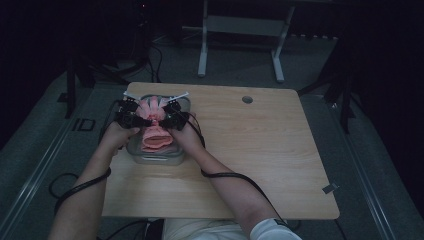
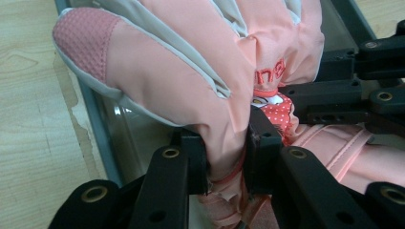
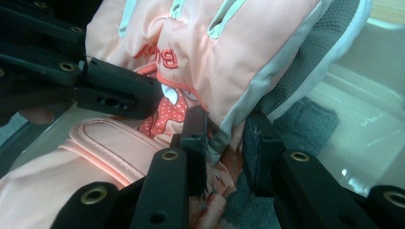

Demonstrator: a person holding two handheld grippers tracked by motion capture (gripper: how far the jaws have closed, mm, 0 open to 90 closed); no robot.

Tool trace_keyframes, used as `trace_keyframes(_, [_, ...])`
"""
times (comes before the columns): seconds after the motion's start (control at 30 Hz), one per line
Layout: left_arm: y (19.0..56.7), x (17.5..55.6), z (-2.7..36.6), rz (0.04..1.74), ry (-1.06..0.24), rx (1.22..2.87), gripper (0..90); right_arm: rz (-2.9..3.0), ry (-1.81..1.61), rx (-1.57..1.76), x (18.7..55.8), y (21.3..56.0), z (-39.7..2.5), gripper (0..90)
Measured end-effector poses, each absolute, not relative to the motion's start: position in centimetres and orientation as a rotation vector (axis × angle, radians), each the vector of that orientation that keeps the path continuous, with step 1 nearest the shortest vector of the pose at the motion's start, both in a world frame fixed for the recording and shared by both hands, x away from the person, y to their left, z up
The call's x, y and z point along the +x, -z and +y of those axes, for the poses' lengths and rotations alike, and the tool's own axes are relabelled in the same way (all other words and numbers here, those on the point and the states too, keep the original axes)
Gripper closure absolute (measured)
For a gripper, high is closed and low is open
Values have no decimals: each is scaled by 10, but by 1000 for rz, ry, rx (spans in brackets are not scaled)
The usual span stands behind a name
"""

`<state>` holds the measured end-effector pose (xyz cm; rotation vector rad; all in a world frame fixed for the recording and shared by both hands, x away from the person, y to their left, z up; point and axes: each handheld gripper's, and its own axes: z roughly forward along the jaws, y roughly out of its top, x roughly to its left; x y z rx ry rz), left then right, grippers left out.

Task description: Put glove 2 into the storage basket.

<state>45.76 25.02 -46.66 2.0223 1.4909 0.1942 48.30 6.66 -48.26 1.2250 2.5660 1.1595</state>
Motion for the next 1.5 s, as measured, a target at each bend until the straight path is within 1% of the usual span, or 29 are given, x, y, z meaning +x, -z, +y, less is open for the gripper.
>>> trace_keyframes(0.17, [473,461,252,1509,-179,2009,701,2594,-1102,1268,488,483,69,705])
trace_keyframes(0.23, [474,462,250,1509,-193,2023,686,2593,-1078,1287,489,484,68,689])
trace_keyframes(0.3, [474,465,245,1517,-226,2044,665,2590,-1046,1311,491,484,68,684])
trace_keyframes(0.43, [471,466,242,1532,-280,2017,589,2575,-1066,1323,494,480,63,638])
trace_keyframes(0.53, [466,464,242,1530,-350,2026,504,2561,-1105,1298,493,472,56,589])
trace_keyframes(0.6, [463,464,243,1535,-395,2040,460,2557,-1133,1283,493,467,52,580])
trace_keyframes(0.7, [459,462,243,1536,-452,2051,417,2551,-1185,1283,491,461,46,571])
trace_keyframes(0.73, [457,461,242,1536,-490,2058,411,2550,-1203,1279,490,460,43,570])
trace_keyframes(0.8, [454,459,242,1531,-524,2062,409,2545,-1231,1273,488,456,39,569])
trace_keyframes(0.97, [440,452,240,1500,-564,2035,383,2528,-1283,1245,483,448,26,555])
trace_keyframes(1.07, [430,444,234,1456,-584,2002,328,2524,-1308,1214,480,444,18,523])
trace_keyframes(1.13, [424,437,228,1392,-564,2000,249,2519,-1333,1170,478,442,10,487])
trace_keyframes(1.2, [419,430,219,1337,-553,1996,209,2506,-1358,1149,476,439,2,475])
trace_keyframes(1.27, [416,424,209,1295,-538,2002,147,2489,-1388,1129,473,434,-7,437])
trace_keyframes(1.3, [415,421,205,1278,-538,1996,139,2481,-1410,1114,472,432,-12,398])
trace_keyframes(1.37, [414,416,195,1242,-552,1996,112,2459,-1443,1093,469,428,-20,280])
trace_keyframes(1.43, [414,411,186,1208,-563,1991,56,2431,-1458,1035,466,425,-27,166])
trace_keyframes(1.47, [414,409,183,1191,-559,1998,48,2439,-1455,997,464,424,-30,137])
trace_keyframes(1.5, [415,407,178,1181,-559,1991,22,2455,-1449,974,463,423,-34,145])
